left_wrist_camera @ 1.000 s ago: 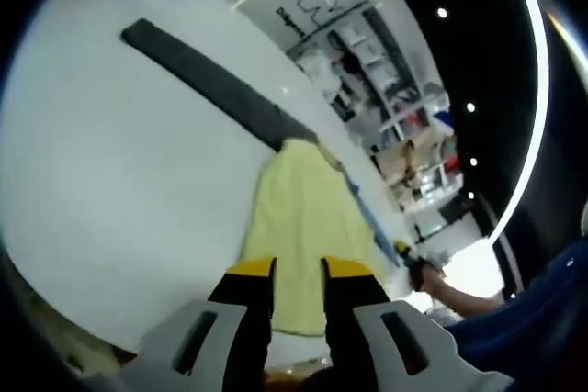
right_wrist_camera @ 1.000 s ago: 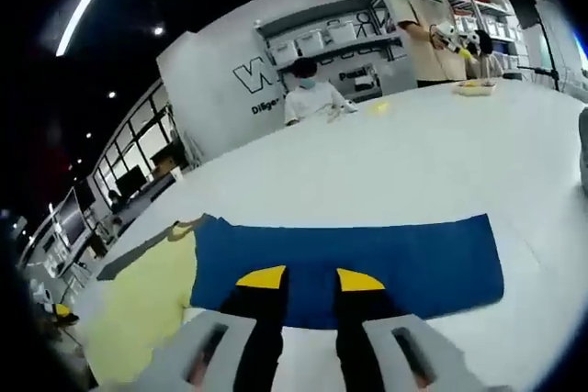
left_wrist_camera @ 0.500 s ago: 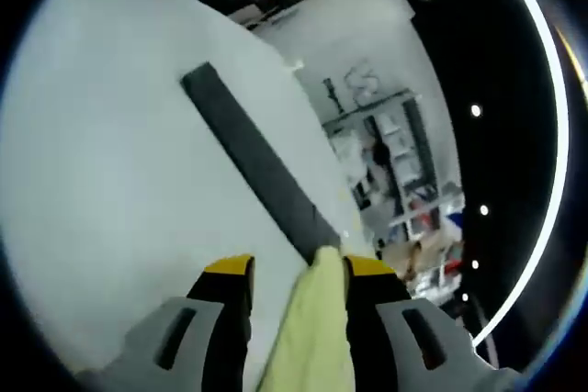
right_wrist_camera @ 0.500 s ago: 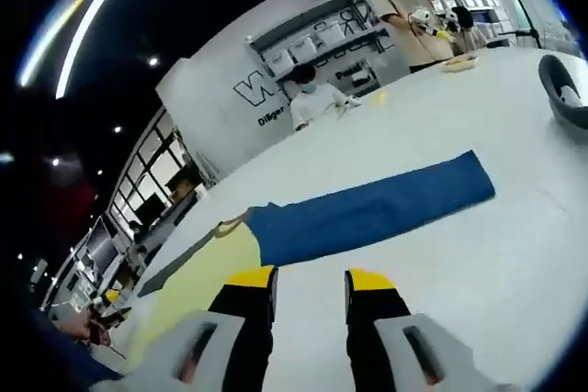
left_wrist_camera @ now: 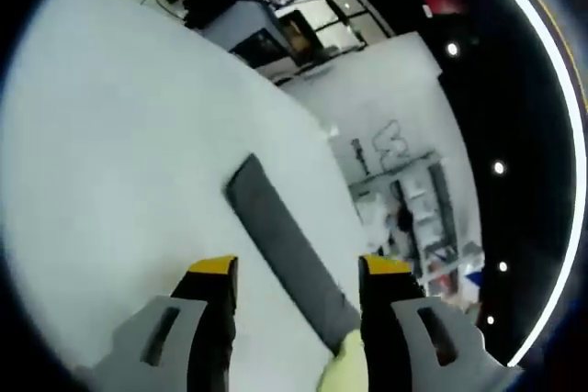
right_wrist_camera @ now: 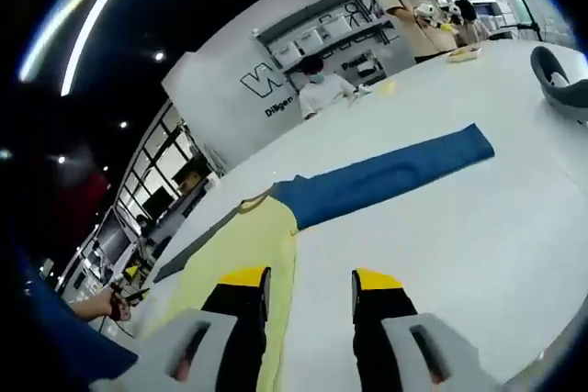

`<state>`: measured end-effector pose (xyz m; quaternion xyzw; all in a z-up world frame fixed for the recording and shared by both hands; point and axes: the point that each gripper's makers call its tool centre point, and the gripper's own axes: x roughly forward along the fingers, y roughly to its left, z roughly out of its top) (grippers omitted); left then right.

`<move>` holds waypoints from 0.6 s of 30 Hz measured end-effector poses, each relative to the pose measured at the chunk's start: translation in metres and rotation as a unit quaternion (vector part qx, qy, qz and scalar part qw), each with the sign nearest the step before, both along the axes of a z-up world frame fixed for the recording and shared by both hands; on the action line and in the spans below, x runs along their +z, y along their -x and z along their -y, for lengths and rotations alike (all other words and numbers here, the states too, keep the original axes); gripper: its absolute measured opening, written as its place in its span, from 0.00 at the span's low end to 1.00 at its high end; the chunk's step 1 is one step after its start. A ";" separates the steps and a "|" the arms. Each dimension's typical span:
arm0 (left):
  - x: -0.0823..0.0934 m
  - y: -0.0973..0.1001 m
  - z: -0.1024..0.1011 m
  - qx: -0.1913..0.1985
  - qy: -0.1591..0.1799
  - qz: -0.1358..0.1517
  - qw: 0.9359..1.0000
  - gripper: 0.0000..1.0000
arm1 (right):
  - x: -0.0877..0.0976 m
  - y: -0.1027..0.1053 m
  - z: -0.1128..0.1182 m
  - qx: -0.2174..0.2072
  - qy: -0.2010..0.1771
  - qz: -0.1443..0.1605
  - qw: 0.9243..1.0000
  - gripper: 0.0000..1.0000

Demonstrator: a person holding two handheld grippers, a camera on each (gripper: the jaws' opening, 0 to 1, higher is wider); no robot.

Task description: Fold the garment on the visible template until the final outline fits inside the template.

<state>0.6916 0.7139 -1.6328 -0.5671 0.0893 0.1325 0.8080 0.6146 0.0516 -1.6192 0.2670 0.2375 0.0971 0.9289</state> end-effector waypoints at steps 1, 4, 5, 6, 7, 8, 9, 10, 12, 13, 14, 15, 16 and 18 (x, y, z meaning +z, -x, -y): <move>0.000 0.000 -0.003 0.005 0.015 0.002 1.000 0.48 | 0.002 0.003 -0.001 -0.005 -0.002 -0.001 1.000 0.31; -0.004 -0.001 -0.016 0.027 0.035 0.003 0.999 0.47 | 0.003 0.008 -0.001 -0.016 -0.004 0.000 1.000 0.31; -0.004 -0.001 -0.019 0.033 0.039 0.003 0.999 0.47 | 0.003 0.009 -0.001 -0.018 -0.006 0.001 1.000 0.30; -0.004 -0.001 -0.022 0.039 0.042 0.005 0.998 0.47 | 0.003 0.011 -0.001 -0.019 -0.006 0.001 1.000 0.30; -0.003 -0.002 -0.024 0.040 0.044 0.007 0.998 0.46 | 0.004 0.012 -0.002 -0.019 -0.006 0.001 1.000 0.30; -0.003 -0.003 -0.024 0.040 0.044 0.008 0.998 0.46 | 0.005 0.012 -0.003 -0.019 -0.006 0.001 1.000 0.30; -0.002 -0.005 -0.026 0.039 0.047 0.010 0.998 0.46 | 0.004 0.014 -0.003 -0.020 -0.006 -0.001 1.000 0.30; -0.002 -0.006 -0.027 0.040 0.048 0.011 0.998 0.46 | 0.003 0.014 -0.004 -0.020 -0.006 -0.001 1.000 0.30; 0.002 -0.007 -0.021 0.040 0.053 0.013 0.998 0.46 | 0.003 0.014 -0.003 -0.020 -0.007 -0.003 1.000 0.30; 0.003 -0.008 -0.018 0.038 0.057 0.014 0.998 0.45 | 0.004 0.015 -0.004 -0.020 -0.007 -0.003 1.000 0.30; 0.005 -0.008 -0.014 0.037 0.058 0.012 0.998 0.46 | 0.005 0.015 -0.006 -0.018 -0.006 -0.003 1.000 0.30; 0.006 -0.008 -0.013 0.037 0.060 0.012 0.997 0.46 | 0.005 0.015 -0.006 -0.018 -0.006 -0.003 1.000 0.30; 0.008 -0.009 -0.007 0.036 0.063 0.010 0.997 0.45 | 0.005 0.015 -0.007 -0.017 -0.006 -0.003 1.000 0.30; 0.008 -0.010 -0.005 0.033 0.069 0.007 0.997 0.45 | 0.005 0.015 -0.008 -0.017 -0.007 -0.003 1.000 0.30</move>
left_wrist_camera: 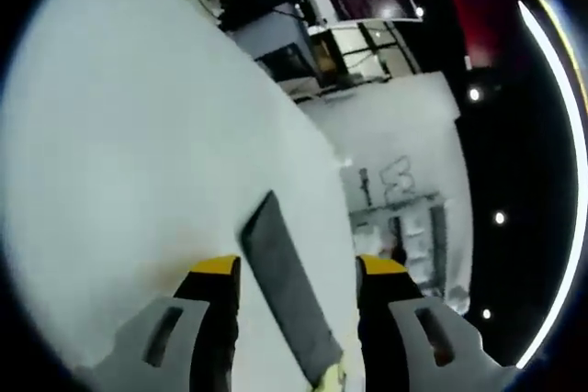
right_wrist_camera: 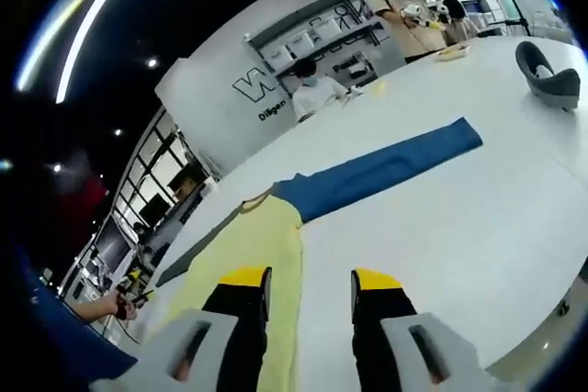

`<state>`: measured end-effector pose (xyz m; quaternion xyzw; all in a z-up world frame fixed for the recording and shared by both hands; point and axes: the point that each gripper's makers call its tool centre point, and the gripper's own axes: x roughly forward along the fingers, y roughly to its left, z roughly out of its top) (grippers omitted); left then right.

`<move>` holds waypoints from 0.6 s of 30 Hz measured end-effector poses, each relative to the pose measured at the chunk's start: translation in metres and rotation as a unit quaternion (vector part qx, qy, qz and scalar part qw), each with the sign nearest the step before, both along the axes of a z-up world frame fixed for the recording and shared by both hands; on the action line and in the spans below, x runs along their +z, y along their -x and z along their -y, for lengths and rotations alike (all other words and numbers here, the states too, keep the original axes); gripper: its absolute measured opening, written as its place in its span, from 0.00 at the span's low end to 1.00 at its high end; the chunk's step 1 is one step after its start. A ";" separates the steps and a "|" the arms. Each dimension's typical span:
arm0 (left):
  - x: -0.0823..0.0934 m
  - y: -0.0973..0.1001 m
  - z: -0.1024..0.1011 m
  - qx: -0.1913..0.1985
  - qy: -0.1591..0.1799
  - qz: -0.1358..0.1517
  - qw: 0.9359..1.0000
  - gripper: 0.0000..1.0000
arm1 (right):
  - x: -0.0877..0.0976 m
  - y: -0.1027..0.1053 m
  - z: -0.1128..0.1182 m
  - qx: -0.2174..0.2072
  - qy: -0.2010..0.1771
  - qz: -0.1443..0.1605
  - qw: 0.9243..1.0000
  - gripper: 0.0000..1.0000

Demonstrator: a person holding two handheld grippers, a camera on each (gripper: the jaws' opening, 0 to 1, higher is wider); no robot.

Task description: Fold the garment on the visible template until the final outline fits inside the template.

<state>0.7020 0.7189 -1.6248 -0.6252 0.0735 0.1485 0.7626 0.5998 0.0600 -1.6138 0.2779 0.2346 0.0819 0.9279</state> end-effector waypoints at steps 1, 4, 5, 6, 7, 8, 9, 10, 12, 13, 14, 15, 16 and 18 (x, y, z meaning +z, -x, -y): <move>0.000 0.000 0.001 -0.002 0.003 -0.001 1.000 0.45 | 0.000 0.000 -0.001 0.000 0.000 0.000 1.000 0.30; 0.001 -0.003 0.004 -0.004 0.012 -0.005 1.000 0.45 | 0.000 0.002 -0.004 0.001 -0.002 -0.001 1.000 0.29; 0.001 -0.003 0.004 -0.004 0.013 -0.006 1.000 0.45 | 0.000 0.002 -0.006 0.001 -0.002 -0.002 1.000 0.29; 0.001 -0.004 0.002 -0.002 0.015 -0.008 1.000 0.45 | 0.000 0.002 -0.007 0.001 -0.002 -0.002 1.000 0.29; 0.001 -0.004 0.002 -0.001 0.015 -0.010 1.000 0.45 | 0.000 0.002 -0.007 -0.001 -0.003 -0.002 1.000 0.29; 0.001 -0.006 0.000 0.000 0.013 -0.013 1.000 0.44 | 0.000 0.002 -0.007 -0.003 -0.003 -0.001 1.000 0.29; 0.001 -0.006 -0.001 0.000 0.011 -0.015 1.000 0.44 | 0.001 0.003 -0.008 -0.006 -0.005 -0.001 1.000 0.29; 0.000 -0.007 -0.003 -0.001 0.011 -0.017 1.000 0.43 | 0.001 0.003 -0.008 -0.008 -0.005 -0.001 1.000 0.29; 0.000 -0.009 -0.003 -0.006 0.013 -0.017 1.000 0.43 | 0.000 0.004 -0.009 -0.009 -0.005 0.000 1.000 0.29; 0.000 -0.010 -0.003 -0.009 0.015 -0.016 1.000 0.42 | 0.000 0.004 -0.009 -0.010 -0.006 0.000 1.000 0.29; -0.001 -0.011 -0.004 -0.012 0.016 -0.018 1.000 0.41 | 0.000 0.004 -0.009 -0.011 -0.006 0.000 1.000 0.29; -0.001 -0.013 -0.003 -0.017 0.015 -0.020 1.000 0.40 | -0.001 0.006 -0.009 -0.013 -0.006 -0.001 1.000 0.29; -0.002 -0.013 -0.003 -0.019 0.015 -0.020 0.999 0.39 | -0.001 0.007 -0.009 -0.014 -0.006 -0.001 1.000 0.29; -0.004 -0.016 -0.004 -0.027 0.015 -0.024 0.999 0.37 | -0.001 0.008 -0.008 -0.018 -0.007 -0.001 1.000 0.29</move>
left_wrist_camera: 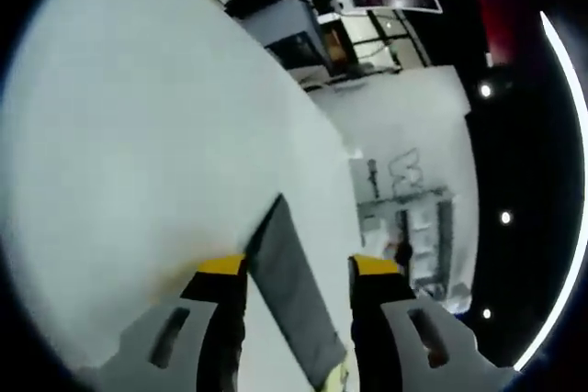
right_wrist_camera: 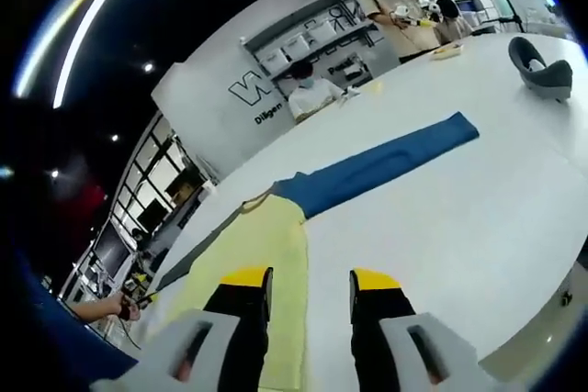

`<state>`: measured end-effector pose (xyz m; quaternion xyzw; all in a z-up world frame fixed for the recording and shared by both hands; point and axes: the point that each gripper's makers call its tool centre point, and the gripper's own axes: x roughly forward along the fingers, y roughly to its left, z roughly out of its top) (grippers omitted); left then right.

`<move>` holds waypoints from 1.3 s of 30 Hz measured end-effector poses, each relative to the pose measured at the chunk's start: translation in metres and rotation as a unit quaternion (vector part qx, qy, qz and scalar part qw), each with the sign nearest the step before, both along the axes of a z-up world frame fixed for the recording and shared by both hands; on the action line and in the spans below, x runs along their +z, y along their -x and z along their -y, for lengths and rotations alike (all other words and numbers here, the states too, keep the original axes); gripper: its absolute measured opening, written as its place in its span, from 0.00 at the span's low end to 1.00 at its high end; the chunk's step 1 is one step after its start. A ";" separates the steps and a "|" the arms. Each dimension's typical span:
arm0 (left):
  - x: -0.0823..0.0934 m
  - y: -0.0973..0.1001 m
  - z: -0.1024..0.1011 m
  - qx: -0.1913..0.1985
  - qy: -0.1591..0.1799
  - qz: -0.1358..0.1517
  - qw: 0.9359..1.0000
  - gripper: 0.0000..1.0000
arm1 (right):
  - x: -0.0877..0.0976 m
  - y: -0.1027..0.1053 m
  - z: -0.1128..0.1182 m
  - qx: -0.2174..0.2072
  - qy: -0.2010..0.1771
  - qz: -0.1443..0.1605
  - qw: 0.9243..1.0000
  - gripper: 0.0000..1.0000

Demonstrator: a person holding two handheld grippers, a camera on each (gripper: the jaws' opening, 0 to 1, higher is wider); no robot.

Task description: Fold the garment on the visible template until the final outline fits inside the template.

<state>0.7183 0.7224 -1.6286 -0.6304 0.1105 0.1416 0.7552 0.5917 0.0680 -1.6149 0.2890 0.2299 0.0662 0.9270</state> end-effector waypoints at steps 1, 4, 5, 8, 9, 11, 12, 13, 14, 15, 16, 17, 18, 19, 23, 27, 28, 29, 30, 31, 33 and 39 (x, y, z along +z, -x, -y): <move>0.000 -0.001 0.001 -0.003 0.000 -0.001 1.000 0.36 | 0.000 0.001 0.001 -0.003 0.000 0.000 1.000 0.29; -0.002 -0.004 0.000 -0.006 0.001 -0.001 1.000 0.34 | -0.001 0.002 0.004 -0.009 -0.001 -0.001 1.000 0.28; -0.002 -0.004 0.000 -0.007 0.002 -0.002 1.000 0.33 | -0.001 0.003 0.004 -0.010 -0.001 -0.001 1.000 0.28; -0.004 -0.006 0.000 -0.011 0.001 -0.004 1.000 0.31 | -0.002 0.004 0.006 -0.016 -0.001 -0.003 1.000 0.28; -0.005 -0.008 0.000 -0.012 0.002 -0.005 1.000 0.30 | -0.002 0.004 0.007 -0.018 -0.001 -0.004 1.000 0.28; -0.006 -0.011 -0.002 -0.014 -0.001 -0.005 1.000 0.28 | -0.001 0.004 0.006 -0.019 0.000 -0.004 1.000 0.28; -0.008 -0.013 -0.002 -0.017 -0.003 -0.006 1.000 0.27 | -0.001 0.004 0.006 -0.018 0.000 -0.005 1.000 0.28; -0.008 -0.014 -0.002 -0.019 -0.005 -0.006 1.000 0.26 | -0.001 0.005 0.005 -0.018 0.001 -0.006 1.000 0.28; -0.009 -0.015 -0.002 -0.023 -0.009 -0.008 1.000 0.25 | -0.001 0.004 0.006 -0.019 0.002 -0.006 1.000 0.28; -0.011 -0.016 -0.002 -0.028 -0.013 -0.010 0.999 0.24 | 0.000 0.004 0.006 -0.019 0.003 -0.006 1.000 0.28; -0.012 -0.018 -0.002 -0.032 -0.017 -0.012 0.999 0.22 | 0.000 0.004 0.006 -0.019 0.003 -0.006 1.000 0.28; -0.012 -0.018 -0.002 -0.034 -0.020 -0.014 0.999 0.20 | 0.000 0.003 0.006 -0.020 0.003 -0.005 1.000 0.28; -0.013 -0.018 -0.002 -0.037 -0.023 -0.015 0.999 0.17 | 0.000 0.003 0.006 -0.020 0.002 -0.005 1.000 0.28; -0.015 -0.018 -0.002 -0.042 -0.028 -0.020 0.999 0.14 | 0.000 0.003 0.006 -0.020 0.002 -0.006 1.000 0.28; -0.020 -0.018 -0.008 -0.045 -0.055 -0.036 0.997 0.12 | 0.000 0.005 0.001 -0.018 0.002 -0.007 1.000 0.27; -0.023 -0.017 -0.011 -0.053 -0.087 -0.052 0.993 0.07 | -0.001 0.008 -0.002 -0.020 0.000 -0.007 1.000 0.27; -0.025 -0.015 -0.016 -0.050 -0.110 -0.060 0.991 0.03 | -0.001 0.008 -0.003 -0.021 -0.001 -0.006 1.000 0.26; -0.024 -0.015 -0.020 -0.047 -0.128 -0.062 0.989 0.00 | 0.000 0.009 -0.003 -0.021 -0.001 -0.006 1.000 0.26; -0.021 -0.016 -0.020 -0.049 -0.130 -0.059 0.989 0.00 | 0.001 0.010 -0.003 -0.021 -0.001 -0.005 1.000 0.26; -0.020 -0.016 -0.021 -0.049 -0.140 -0.059 0.987 0.00 | 0.002 0.011 -0.003 -0.021 -0.001 -0.004 1.000 0.26; -0.017 -0.017 -0.019 -0.052 -0.139 -0.057 0.987 0.00 | 0.002 0.011 -0.003 -0.022 -0.002 -0.003 1.000 0.25; 0.004 -0.037 -0.022 -0.093 -0.198 -0.014 0.976 0.00 | 0.003 0.013 -0.001 -0.027 -0.010 0.005 1.000 0.25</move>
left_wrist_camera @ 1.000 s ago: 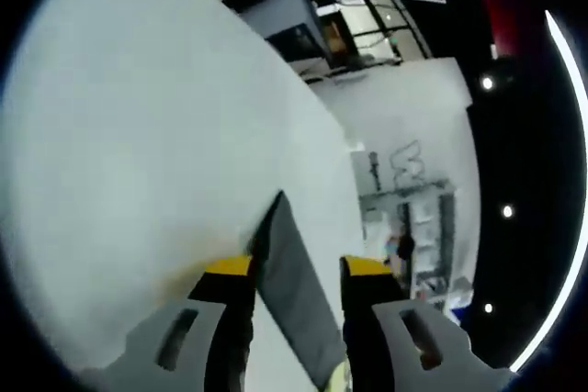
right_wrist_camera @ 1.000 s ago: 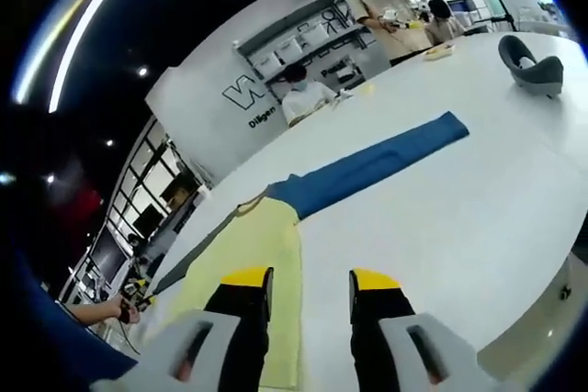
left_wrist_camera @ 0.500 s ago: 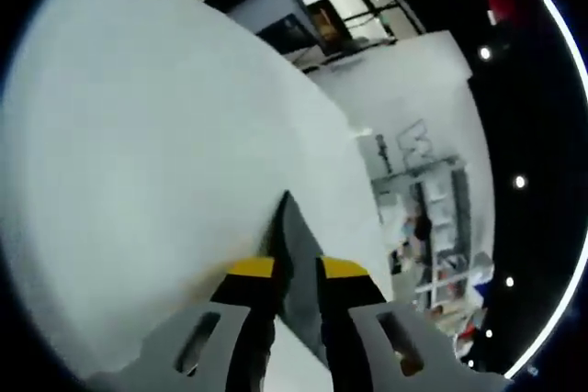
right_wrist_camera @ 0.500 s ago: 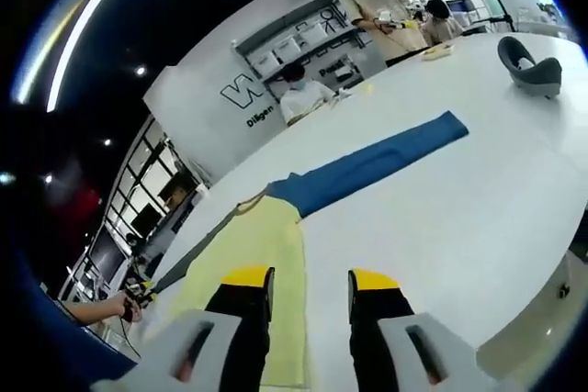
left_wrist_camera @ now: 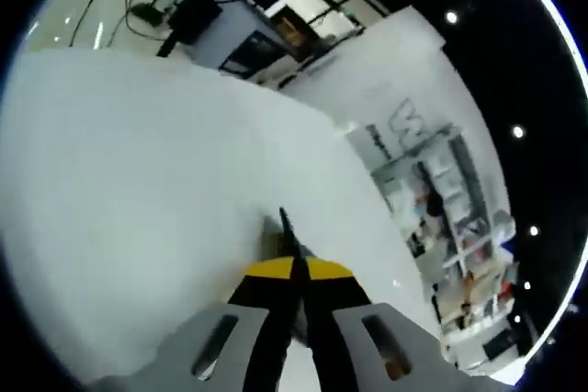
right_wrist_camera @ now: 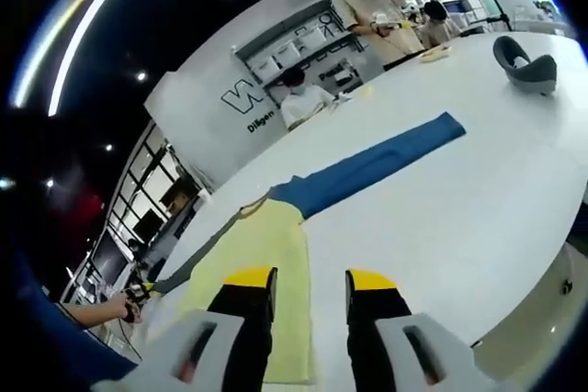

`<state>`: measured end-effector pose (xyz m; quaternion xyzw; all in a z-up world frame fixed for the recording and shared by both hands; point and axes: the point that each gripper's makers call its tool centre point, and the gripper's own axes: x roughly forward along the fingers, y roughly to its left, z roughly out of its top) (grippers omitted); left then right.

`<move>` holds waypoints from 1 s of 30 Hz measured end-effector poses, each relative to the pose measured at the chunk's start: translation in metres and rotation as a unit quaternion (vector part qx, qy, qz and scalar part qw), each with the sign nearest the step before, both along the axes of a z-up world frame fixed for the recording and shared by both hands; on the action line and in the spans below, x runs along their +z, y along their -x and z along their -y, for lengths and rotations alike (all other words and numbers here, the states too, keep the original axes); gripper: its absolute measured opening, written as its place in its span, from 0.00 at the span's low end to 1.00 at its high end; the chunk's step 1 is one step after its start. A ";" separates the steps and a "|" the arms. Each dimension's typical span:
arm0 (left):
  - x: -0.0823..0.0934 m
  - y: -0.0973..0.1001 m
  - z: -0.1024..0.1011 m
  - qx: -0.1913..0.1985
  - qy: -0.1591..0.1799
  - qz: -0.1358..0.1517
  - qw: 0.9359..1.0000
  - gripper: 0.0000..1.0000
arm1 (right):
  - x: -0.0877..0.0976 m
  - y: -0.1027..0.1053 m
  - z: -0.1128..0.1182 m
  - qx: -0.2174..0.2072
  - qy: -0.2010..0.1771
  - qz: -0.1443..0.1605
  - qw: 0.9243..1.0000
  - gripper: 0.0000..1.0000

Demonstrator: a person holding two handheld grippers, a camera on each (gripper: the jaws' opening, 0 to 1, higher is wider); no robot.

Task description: Fold the garment on the visible template until the final outline fits inside the template.

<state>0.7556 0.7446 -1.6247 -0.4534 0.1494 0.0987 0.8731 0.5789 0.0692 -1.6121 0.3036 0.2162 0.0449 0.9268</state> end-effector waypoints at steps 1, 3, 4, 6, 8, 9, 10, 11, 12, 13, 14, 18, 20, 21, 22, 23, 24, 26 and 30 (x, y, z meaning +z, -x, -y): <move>0.002 -0.001 0.001 -0.003 -0.002 0.003 1.000 0.00 | 0.000 0.000 0.000 0.000 -0.001 0.000 1.000 0.24; 0.012 -0.006 0.007 -0.030 -0.020 0.015 0.999 0.00 | -0.003 0.000 0.000 -0.001 -0.005 0.000 1.000 0.24; 0.017 -0.009 0.014 -0.058 -0.038 0.013 0.997 0.00 | -0.006 0.001 0.001 0.001 -0.008 0.001 1.000 0.24; 0.021 -0.012 0.017 -0.075 -0.054 0.014 0.996 0.00 | -0.004 0.003 -0.001 0.002 -0.013 0.002 1.000 0.24; 0.031 -0.018 0.027 -0.102 -0.073 0.027 0.992 0.00 | -0.006 0.003 -0.001 0.003 -0.017 0.002 1.000 0.24; 0.033 -0.018 0.031 -0.107 -0.077 0.030 0.991 0.00 | -0.007 0.003 0.000 0.003 -0.018 0.002 1.000 0.24; 0.035 -0.018 0.036 -0.113 -0.080 0.032 0.990 0.00 | -0.009 0.003 0.000 0.003 -0.019 0.003 1.000 0.24; 0.038 -0.018 0.041 -0.118 -0.084 0.035 0.989 0.00 | -0.010 0.004 0.001 0.003 -0.020 0.003 1.000 0.24; 0.040 -0.018 0.045 -0.123 -0.087 0.037 0.988 0.00 | -0.011 0.004 0.001 0.003 -0.021 0.003 1.000 0.24; 0.045 -0.018 0.052 -0.133 -0.096 0.041 0.986 0.00 | -0.013 0.004 0.002 0.002 -0.024 0.004 1.000 0.24; 0.049 -0.019 0.058 -0.145 -0.103 0.045 0.983 0.00 | -0.012 0.006 0.001 0.001 -0.027 0.004 1.000 0.24; 0.070 -0.030 0.098 -0.216 -0.137 0.071 0.964 0.00 | -0.018 0.012 0.009 -0.005 -0.038 -0.001 0.999 0.23; 0.090 -0.031 0.139 -0.246 -0.140 0.085 0.955 0.00 | -0.017 0.017 0.009 -0.006 -0.040 -0.002 0.999 0.23; 0.091 -0.031 0.143 -0.251 -0.140 0.086 0.954 0.00 | -0.017 0.018 0.010 -0.007 -0.041 -0.002 0.999 0.23; 0.091 -0.032 0.148 -0.256 -0.139 0.087 0.953 0.00 | -0.017 0.020 0.011 -0.007 -0.042 -0.001 0.999 0.23; 0.094 -0.036 0.156 -0.265 -0.146 0.090 0.949 0.00 | -0.016 0.022 0.013 -0.008 -0.043 -0.001 0.999 0.23; 0.096 -0.037 0.166 -0.275 -0.151 0.090 0.945 0.00 | -0.016 0.023 0.015 -0.009 -0.043 0.000 0.999 0.23; 0.097 -0.046 0.167 -0.279 -0.164 0.093 0.942 0.00 | -0.016 0.025 0.017 -0.009 -0.043 0.000 0.999 0.23; 0.105 -0.036 0.203 -0.302 -0.161 0.103 0.934 0.00 | -0.020 0.028 0.027 -0.013 -0.047 -0.002 0.999 0.22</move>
